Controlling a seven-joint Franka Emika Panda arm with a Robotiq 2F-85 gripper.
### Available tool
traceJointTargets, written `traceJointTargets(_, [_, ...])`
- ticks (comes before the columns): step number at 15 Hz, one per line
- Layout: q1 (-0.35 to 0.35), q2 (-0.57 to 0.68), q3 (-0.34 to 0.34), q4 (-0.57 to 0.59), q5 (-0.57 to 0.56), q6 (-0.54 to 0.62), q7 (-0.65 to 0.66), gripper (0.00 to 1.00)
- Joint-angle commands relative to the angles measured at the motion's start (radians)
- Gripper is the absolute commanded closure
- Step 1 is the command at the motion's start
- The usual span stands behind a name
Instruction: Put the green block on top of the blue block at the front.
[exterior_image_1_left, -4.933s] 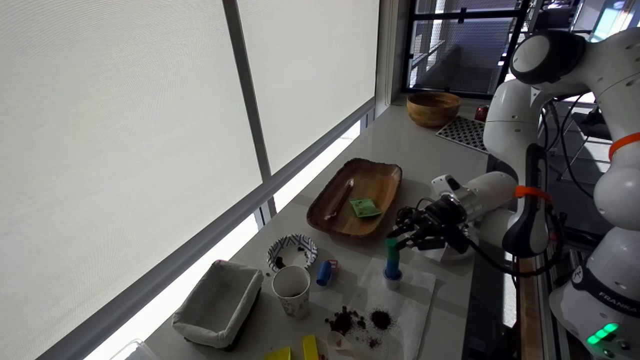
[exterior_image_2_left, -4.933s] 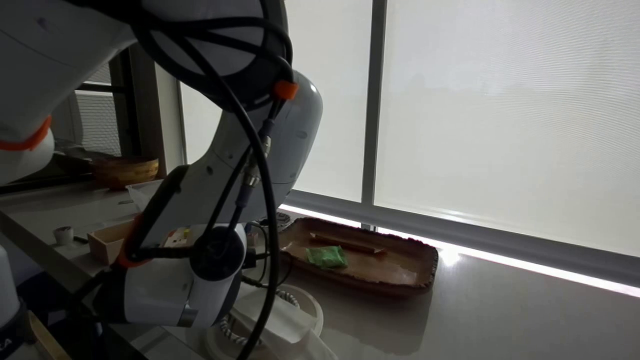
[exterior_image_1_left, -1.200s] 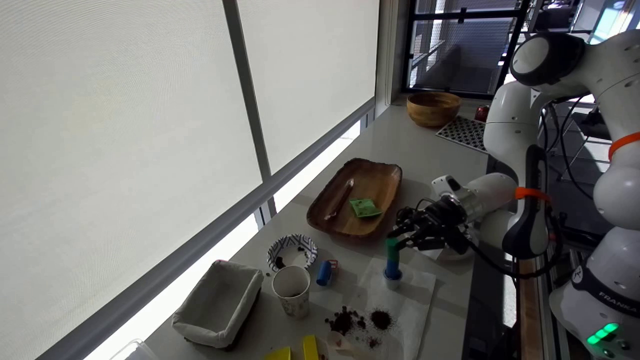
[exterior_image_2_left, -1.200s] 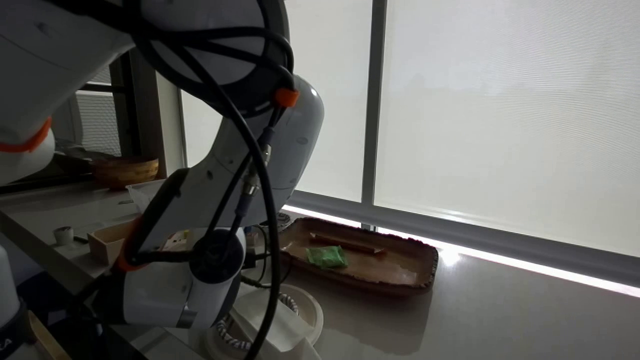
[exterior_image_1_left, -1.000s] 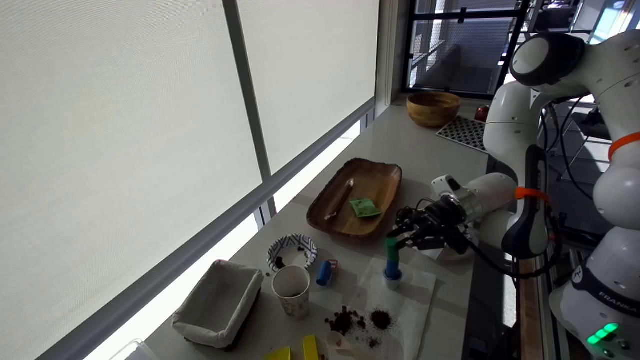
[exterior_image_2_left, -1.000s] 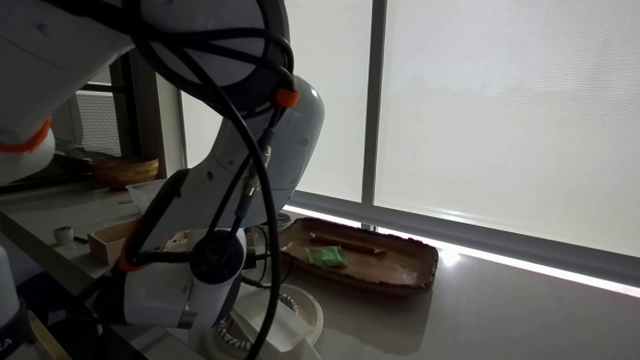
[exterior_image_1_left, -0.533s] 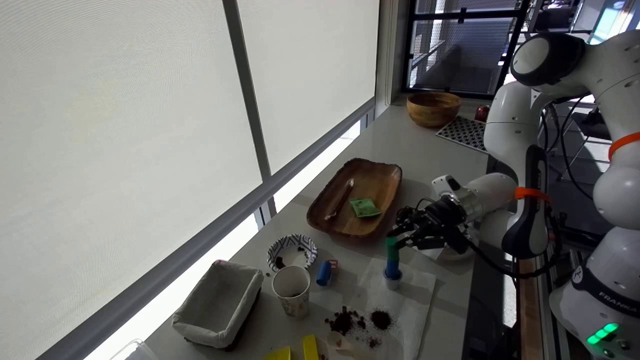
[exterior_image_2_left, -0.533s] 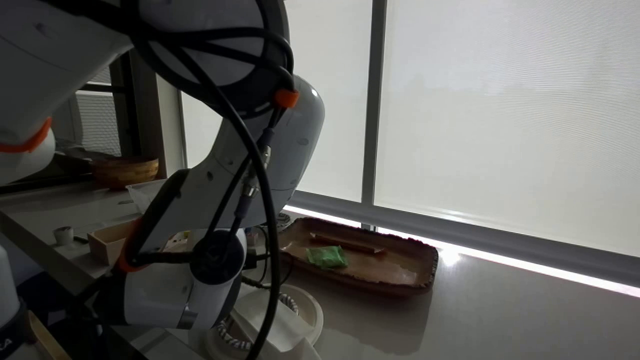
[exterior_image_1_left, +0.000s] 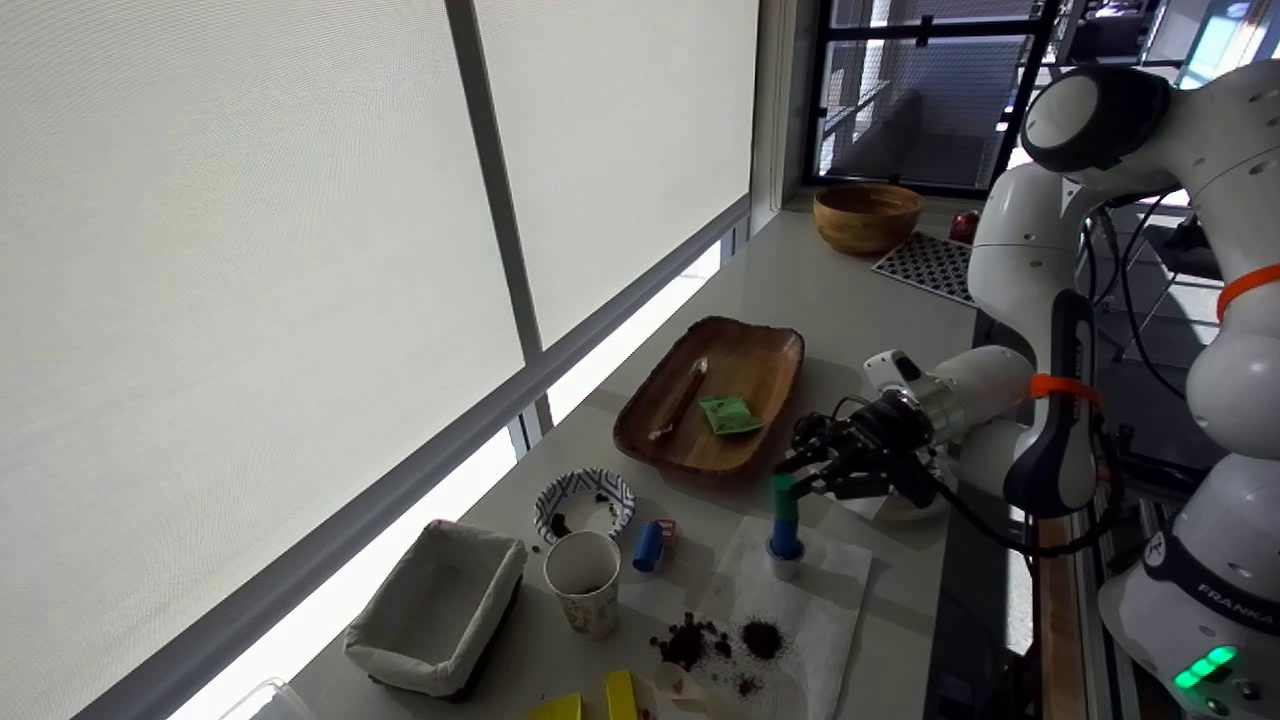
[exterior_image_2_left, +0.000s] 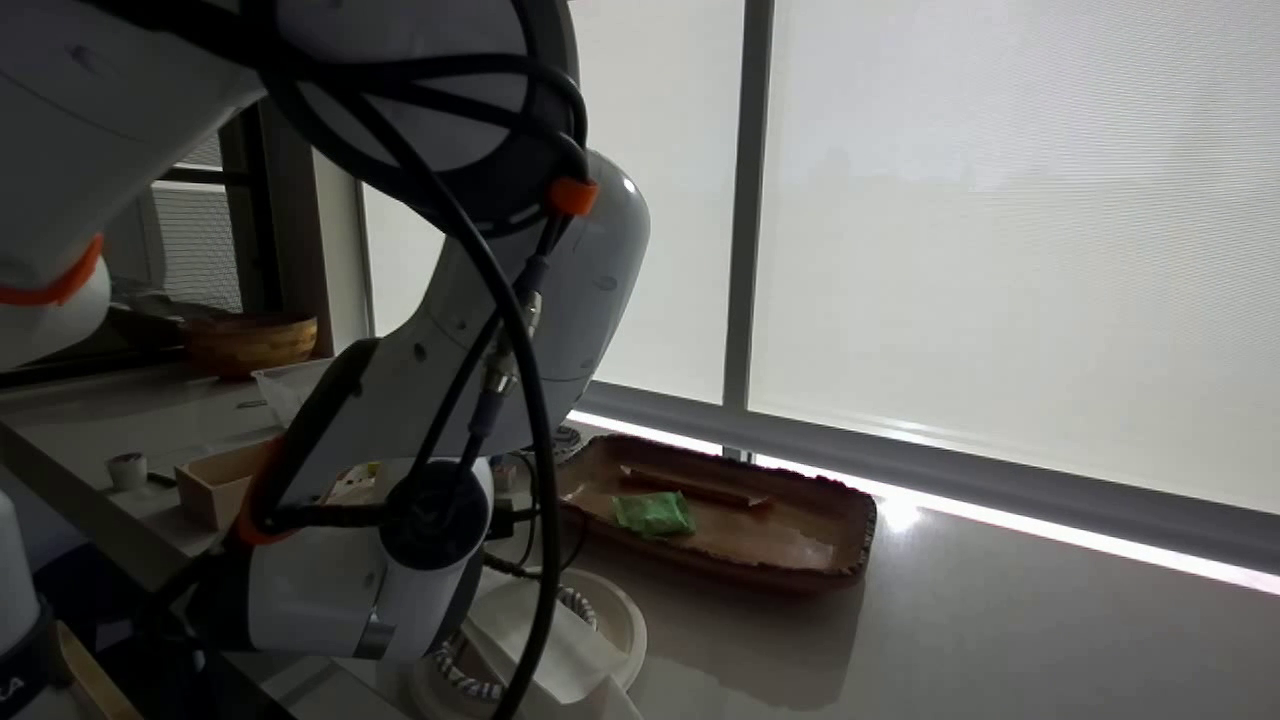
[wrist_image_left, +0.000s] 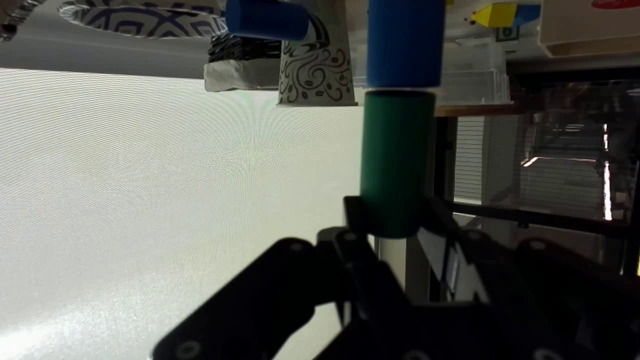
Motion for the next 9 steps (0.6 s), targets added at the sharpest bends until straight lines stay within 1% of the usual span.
traceJointTargets(1, [0.002,0.021,-0.008,0.012,-0.004,0.021,-0.005,0.92])
traceJointTargets(8, [0.011,0.02,-0.013,0.013,-0.007,0.021,-0.001,0.92])
traceJointTargets(9, [0.01,0.02,-0.013,0.013,-0.006,0.021,-0.001,0.82])
